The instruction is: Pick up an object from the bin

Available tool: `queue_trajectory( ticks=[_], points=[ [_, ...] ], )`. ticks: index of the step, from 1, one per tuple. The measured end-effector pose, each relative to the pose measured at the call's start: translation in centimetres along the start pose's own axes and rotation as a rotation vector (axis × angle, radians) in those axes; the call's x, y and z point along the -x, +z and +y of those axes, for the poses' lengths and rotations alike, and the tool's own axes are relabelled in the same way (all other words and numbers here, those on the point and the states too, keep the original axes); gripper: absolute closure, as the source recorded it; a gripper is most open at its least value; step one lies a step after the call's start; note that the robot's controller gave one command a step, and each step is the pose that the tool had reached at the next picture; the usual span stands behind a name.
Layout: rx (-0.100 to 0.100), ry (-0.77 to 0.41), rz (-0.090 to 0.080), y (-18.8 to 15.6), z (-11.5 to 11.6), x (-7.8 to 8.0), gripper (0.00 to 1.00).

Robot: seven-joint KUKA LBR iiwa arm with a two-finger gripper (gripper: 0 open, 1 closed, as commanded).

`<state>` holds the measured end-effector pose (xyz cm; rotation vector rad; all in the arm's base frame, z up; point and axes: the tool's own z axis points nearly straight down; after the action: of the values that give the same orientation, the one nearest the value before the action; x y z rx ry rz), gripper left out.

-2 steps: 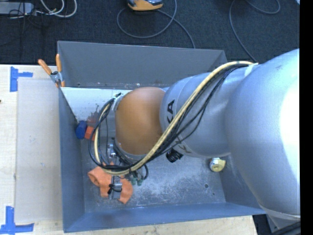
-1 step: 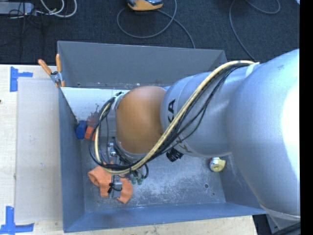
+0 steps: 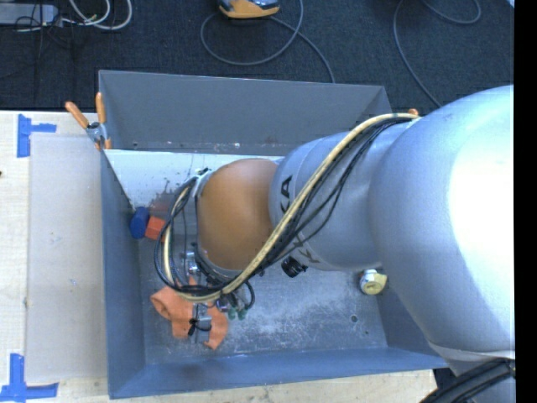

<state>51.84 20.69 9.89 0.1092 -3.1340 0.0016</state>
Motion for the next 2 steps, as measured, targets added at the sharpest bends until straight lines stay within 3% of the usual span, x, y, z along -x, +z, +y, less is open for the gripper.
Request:
queue_trajectory(
  ticks=[1, 2],
  points=[
    [-0.002, -0.013, 0.004, 1.1, -0.2, 0.0, 0.0],
    [0.001, 0.006, 0.001, 2.9, 1.5, -2.6, 1.0]
  ],
)
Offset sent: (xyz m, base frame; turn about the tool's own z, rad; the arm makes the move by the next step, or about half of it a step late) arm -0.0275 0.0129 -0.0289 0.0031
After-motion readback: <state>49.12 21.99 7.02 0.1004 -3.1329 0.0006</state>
